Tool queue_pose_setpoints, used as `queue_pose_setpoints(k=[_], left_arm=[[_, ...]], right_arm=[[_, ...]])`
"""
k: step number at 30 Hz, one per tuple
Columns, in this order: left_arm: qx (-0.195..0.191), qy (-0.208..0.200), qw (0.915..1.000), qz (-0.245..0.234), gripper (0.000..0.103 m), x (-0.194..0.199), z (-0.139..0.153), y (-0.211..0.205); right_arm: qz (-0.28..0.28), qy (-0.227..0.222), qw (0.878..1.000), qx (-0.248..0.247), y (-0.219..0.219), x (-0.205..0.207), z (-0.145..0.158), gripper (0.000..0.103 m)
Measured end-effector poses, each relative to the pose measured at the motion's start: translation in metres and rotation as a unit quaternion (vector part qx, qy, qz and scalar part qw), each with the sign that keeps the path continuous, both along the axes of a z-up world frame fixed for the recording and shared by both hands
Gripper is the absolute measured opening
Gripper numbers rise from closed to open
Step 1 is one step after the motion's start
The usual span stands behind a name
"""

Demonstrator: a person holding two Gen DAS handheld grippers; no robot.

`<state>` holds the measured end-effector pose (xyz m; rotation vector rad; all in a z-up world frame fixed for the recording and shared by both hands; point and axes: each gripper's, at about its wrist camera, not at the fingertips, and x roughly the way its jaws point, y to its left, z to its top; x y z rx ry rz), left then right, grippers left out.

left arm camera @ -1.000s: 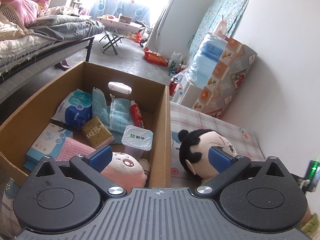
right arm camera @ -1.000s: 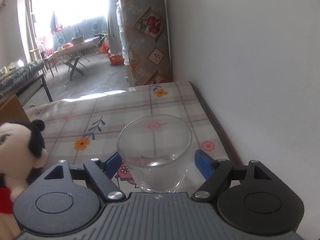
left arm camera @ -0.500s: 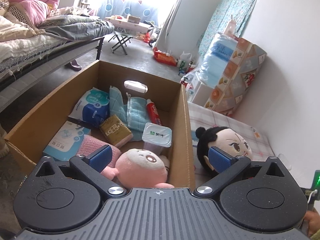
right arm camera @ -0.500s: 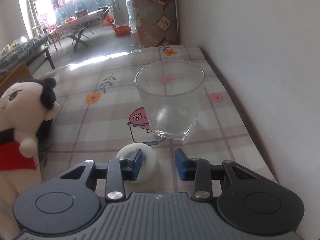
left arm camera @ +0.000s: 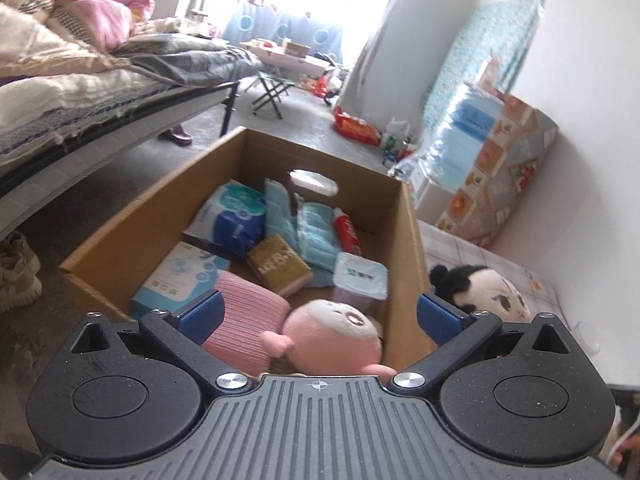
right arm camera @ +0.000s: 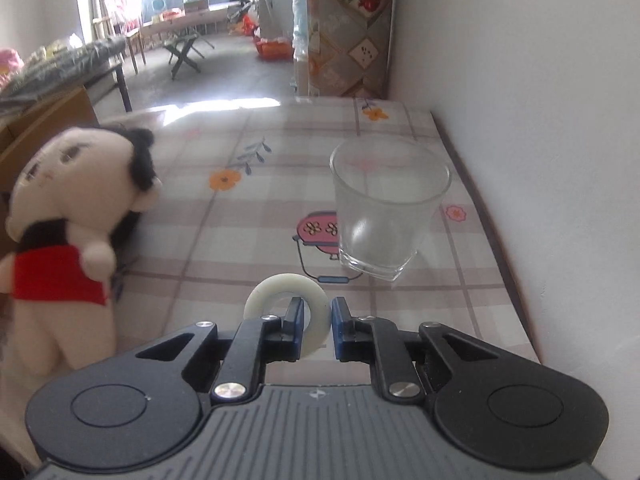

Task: Organize soft objects
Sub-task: 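Carry the white tape roll in the right tool over the box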

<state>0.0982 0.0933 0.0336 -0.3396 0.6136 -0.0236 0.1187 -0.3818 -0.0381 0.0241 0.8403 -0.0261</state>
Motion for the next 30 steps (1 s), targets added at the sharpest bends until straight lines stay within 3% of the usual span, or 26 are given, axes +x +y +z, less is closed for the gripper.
queue_pose_setpoints(k=[9,13,16,20,23,26,30], left_arm=[[-0.017,-0.019,0.9988,0.042,0.103,-0.014,0.002,0.038],[-0.018,-0.029,0.9981,0.051,0.102,-0.018,0.002,0.051],[-0.01,-0.035,0.9976,0.058,0.103,-0.02,0.002,0.058],[-0.017,-0.043,0.9968,0.065,0.103,-0.022,0.001,0.068],[-0.023,-0.05,0.9961,0.069,0.103,-0.024,0.001,0.075],[-0.021,-0.054,0.9955,0.075,0.103,-0.025,0.0,0.08],[-0.025,-0.057,0.995,0.078,0.103,-0.027,-0.001,0.088]], right_arm=[[0.026,-0.071,0.997,0.02,0.036,-0.043,0.074,0.016],[0.084,-0.113,0.99,0.033,0.076,-0.052,0.121,0.016],[0.152,-0.145,0.977,0.04,0.12,-0.044,0.155,0.016],[0.255,-0.157,0.952,0.066,0.184,-0.005,0.187,0.016],[0.312,-0.138,0.938,0.068,0.238,0.046,0.193,0.016],[0.34,-0.093,0.935,0.045,0.288,0.108,0.179,0.016],[0.344,-0.023,0.938,-0.043,0.341,0.183,0.132,0.016]])
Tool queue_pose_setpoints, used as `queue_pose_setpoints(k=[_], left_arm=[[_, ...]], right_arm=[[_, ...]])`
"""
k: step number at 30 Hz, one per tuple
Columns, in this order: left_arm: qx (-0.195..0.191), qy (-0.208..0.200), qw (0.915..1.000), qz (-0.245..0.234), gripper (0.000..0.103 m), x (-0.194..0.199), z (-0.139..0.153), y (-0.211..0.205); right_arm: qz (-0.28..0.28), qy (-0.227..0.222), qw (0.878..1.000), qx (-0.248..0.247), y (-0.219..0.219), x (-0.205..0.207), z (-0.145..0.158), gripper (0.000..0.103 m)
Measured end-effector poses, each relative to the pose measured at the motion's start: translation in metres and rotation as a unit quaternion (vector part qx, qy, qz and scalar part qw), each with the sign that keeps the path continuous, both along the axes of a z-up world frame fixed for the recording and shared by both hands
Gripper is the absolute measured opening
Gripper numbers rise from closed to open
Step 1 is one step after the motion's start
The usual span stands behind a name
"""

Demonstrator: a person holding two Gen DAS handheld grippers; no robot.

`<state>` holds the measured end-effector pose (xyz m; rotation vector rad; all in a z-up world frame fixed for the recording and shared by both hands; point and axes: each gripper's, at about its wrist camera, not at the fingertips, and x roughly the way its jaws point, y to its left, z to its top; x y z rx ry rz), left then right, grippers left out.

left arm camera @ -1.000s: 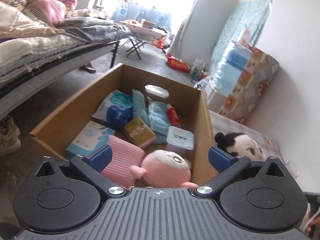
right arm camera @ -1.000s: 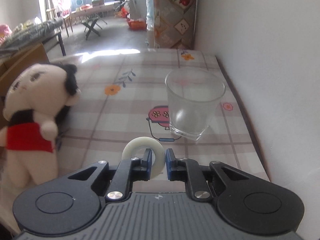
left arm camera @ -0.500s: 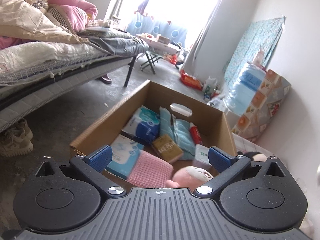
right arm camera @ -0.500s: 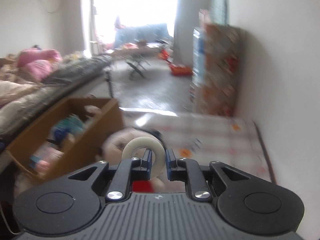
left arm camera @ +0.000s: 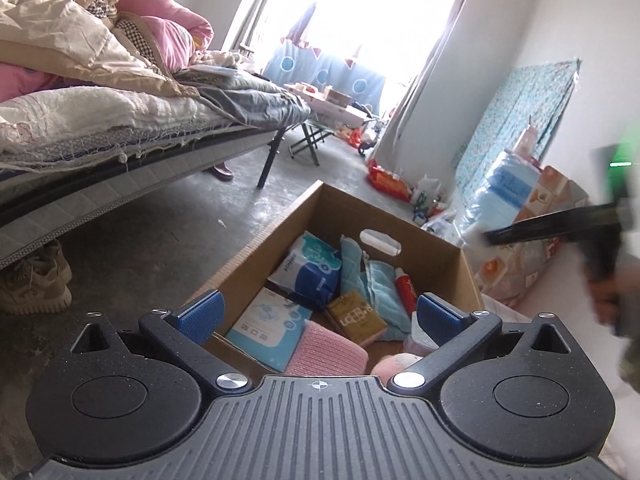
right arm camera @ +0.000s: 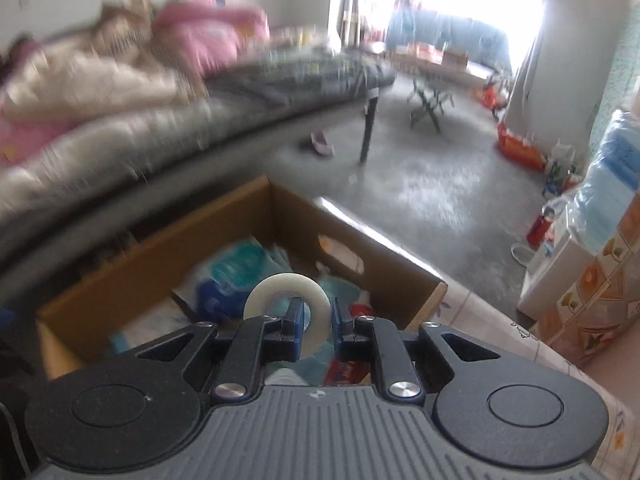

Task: Organize soft objects
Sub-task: 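Carry the white tape roll in the right tool over the box, then open the right tool to drop the tape roll into the box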

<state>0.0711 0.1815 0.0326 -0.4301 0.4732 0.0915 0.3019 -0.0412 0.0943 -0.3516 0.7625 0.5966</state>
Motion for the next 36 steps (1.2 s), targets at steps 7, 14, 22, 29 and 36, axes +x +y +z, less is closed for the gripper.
queue_pose_setpoints(k=[7,14,22,29,36], left_arm=[[-0.01,-0.005,0.9999,0.01,0.103,0.001,-0.002,0.014],[-0.012,-0.004,0.9999,0.01,0.103,0.006,-0.006,0.018],[-0.016,0.002,0.9998,0.011,0.103,0.01,-0.009,0.02],[-0.015,0.004,0.9998,0.009,0.103,0.01,-0.007,0.016],[-0.012,-0.002,0.9999,0.01,0.103,-0.001,0.002,0.01]], right_arm=[[-0.003,0.012,0.983,-0.181,0.056,0.067,-0.074,0.016],[0.007,0.013,0.963,-0.271,0.077,0.095,-0.115,0.016],[0.014,0.007,0.952,-0.306,0.078,0.099,-0.132,0.02],[0.026,-0.001,0.971,-0.237,0.063,0.082,-0.102,0.021],[0.03,-0.034,0.994,-0.099,0.021,0.024,-0.026,0.043]])
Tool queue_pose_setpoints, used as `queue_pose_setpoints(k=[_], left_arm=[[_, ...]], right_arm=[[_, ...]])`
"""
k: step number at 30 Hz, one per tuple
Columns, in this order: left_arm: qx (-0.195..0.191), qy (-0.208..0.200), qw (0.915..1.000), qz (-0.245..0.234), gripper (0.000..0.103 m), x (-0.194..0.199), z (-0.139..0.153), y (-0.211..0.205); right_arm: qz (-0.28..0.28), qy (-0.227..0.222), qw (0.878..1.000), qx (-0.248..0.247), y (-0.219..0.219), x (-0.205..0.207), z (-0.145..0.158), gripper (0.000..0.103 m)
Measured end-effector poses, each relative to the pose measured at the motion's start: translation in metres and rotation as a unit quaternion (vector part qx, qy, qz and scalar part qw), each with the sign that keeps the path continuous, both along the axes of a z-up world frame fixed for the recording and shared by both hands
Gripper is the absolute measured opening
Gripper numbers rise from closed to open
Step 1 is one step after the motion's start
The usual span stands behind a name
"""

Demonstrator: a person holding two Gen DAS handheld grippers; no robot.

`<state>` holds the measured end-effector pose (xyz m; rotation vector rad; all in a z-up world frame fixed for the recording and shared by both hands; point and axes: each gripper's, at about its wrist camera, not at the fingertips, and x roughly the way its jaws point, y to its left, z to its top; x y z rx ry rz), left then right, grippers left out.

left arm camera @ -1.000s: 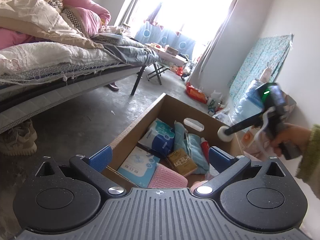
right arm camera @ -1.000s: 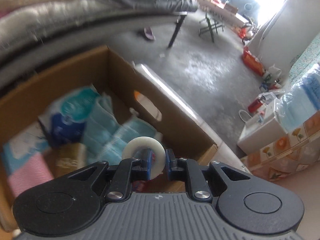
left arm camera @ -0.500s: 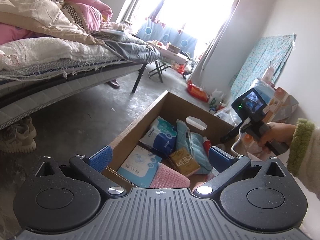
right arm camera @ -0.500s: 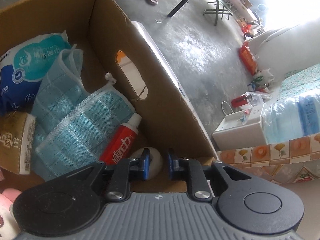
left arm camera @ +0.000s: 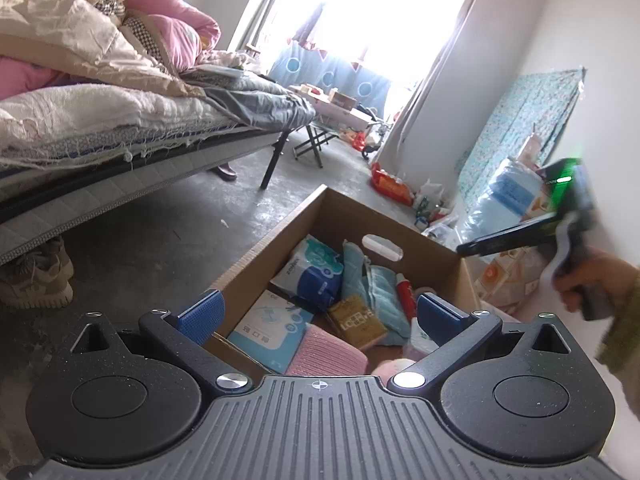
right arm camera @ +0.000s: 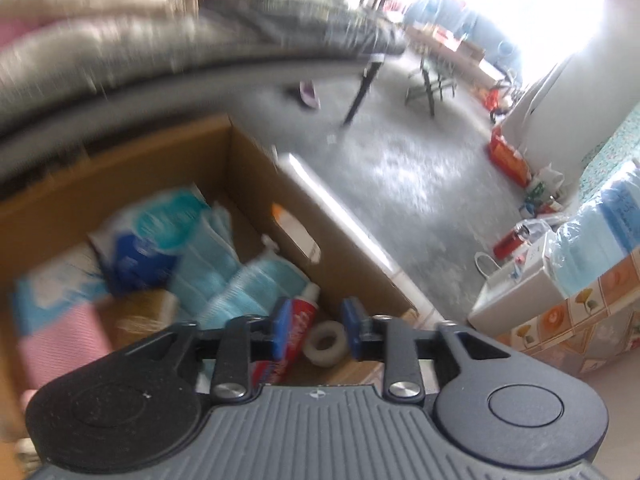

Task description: Organize soft objects

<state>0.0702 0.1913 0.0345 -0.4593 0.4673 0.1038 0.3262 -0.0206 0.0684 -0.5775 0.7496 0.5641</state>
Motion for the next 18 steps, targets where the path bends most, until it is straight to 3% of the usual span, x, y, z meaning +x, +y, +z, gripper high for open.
queue_pose_setpoints(k=[1,2,6,8,13,18], left_arm=[[0.002,-0.001,1.0,-0.001,0.103,-0.002,0.002,-0.002],[0.004,-0.001,1.0,-0.003,0.103,-0.004,0.005,-0.004],[0.014,-0.01,0.9997,-0.018,0.103,-0.016,0.018,-0.017],[0.023,-0.014,0.9991,-0.032,0.103,-0.022,0.027,-0.028],[0.05,-0.016,0.995,-0.084,0.103,-0.032,0.046,-0.066],[0.085,0.005,0.9837,-0.158,0.103,-0.036,0.051,-0.126]], right_arm=[[0.001,-0.009,1.0,0.02,-0.009,-0.014,0.012,0.062],[0.005,-0.02,0.999,0.039,-0.019,-0.03,0.023,0.074],[0.013,-0.06,0.993,0.104,-0.061,-0.102,0.064,0.085],[0.006,-0.076,0.987,0.14,-0.087,-0.142,0.079,0.103],[-0.026,-0.125,0.971,0.201,-0.148,-0.244,0.095,0.103],[-0.147,-0.134,0.949,0.246,-0.216,-0.314,0.075,0.103]])
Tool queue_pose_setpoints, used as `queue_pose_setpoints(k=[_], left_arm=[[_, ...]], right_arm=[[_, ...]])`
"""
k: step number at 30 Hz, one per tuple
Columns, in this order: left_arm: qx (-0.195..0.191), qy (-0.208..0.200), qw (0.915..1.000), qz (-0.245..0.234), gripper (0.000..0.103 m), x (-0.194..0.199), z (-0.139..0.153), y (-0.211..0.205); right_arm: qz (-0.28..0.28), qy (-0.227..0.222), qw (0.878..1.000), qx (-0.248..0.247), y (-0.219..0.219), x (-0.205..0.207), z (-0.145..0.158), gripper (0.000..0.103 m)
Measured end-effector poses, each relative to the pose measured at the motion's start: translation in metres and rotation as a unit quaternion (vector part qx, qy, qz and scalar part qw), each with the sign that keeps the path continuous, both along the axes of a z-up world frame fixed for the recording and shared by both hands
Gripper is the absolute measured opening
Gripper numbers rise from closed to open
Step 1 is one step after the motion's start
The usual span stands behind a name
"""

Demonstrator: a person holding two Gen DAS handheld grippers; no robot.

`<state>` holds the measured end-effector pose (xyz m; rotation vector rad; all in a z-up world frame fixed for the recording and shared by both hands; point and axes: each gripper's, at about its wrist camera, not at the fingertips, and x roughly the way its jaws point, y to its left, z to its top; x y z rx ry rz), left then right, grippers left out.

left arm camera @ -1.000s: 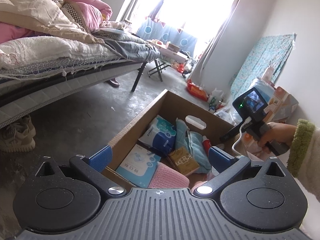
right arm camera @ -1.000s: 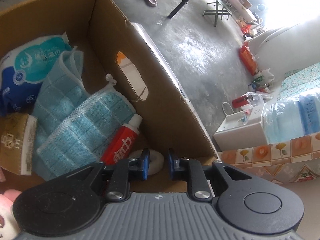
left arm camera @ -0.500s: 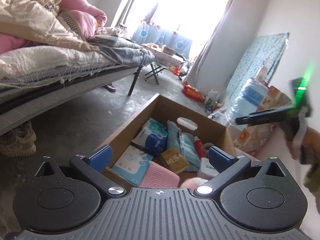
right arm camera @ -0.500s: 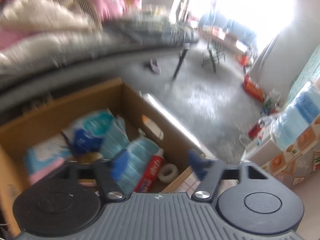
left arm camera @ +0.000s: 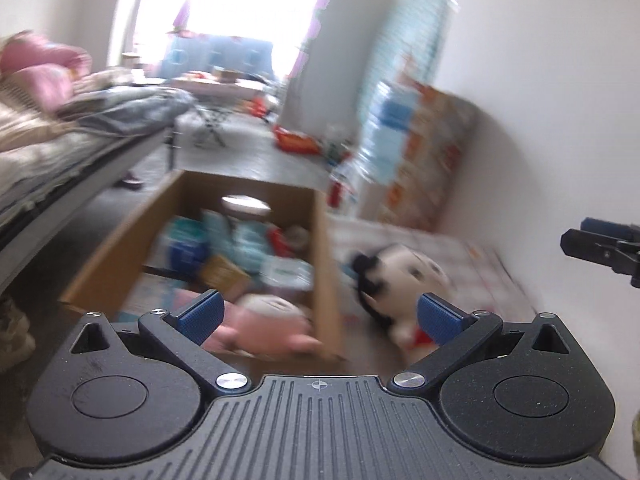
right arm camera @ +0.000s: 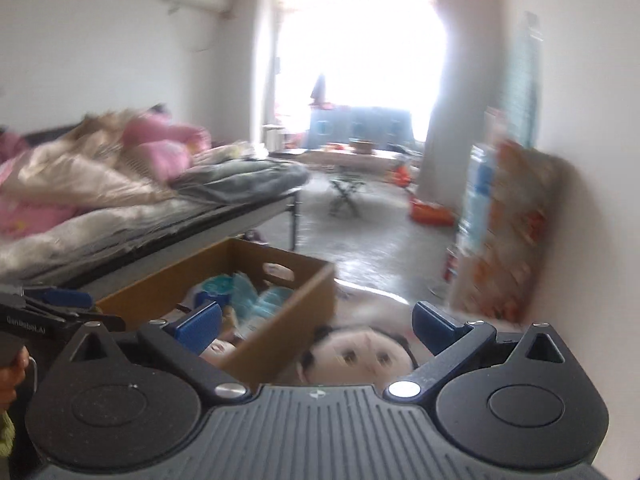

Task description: Organize soft objects

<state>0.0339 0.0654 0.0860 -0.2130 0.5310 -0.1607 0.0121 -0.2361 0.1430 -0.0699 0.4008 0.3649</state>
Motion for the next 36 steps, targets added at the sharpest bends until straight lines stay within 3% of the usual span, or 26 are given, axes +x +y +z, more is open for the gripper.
queue_pose_setpoints(k=[4,8,14,17,21,26,31,36], left_arm=[[0.023,0.013,0.9982,-0.053,0.103,-0.01,-0.007,-0.051],[0.023,0.03,0.9981,-0.049,0.103,-0.016,-0.018,-0.088],[0.059,0.076,0.9945,-0.041,0.103,-0.017,-0.037,-0.124],[0.069,0.085,0.9935,-0.028,0.103,-0.021,-0.042,-0.132],[0.08,0.08,0.9925,-0.047,0.103,-0.026,-0.044,-0.141],[0.116,0.058,0.9903,-0.049,0.103,-0.034,-0.044,-0.155],[0.125,0.046,0.99,-0.047,0.103,-0.037,-0.046,-0.158],[0.123,0.063,0.9892,-0.048,0.103,-0.035,-0.047,-0.154]], right_arm=[[-0.122,0.008,0.992,0.009,-0.037,-0.031,-0.034,0.103],[-0.213,0.04,0.976,0.006,-0.055,-0.053,-0.067,0.103],[-0.284,0.05,0.958,-0.007,-0.065,-0.071,-0.086,0.103],[-0.289,0.035,0.957,-0.022,-0.059,-0.086,-0.091,0.103],[-0.278,0.014,0.959,-0.047,-0.048,-0.091,-0.087,0.103],[-0.269,-0.004,0.96,-0.075,-0.036,-0.095,-0.086,0.103],[-0.251,0.036,0.966,-0.042,-0.038,-0.088,-0.088,0.103],[-0.237,0.083,0.968,-0.012,-0.039,-0.08,-0.092,0.103]])
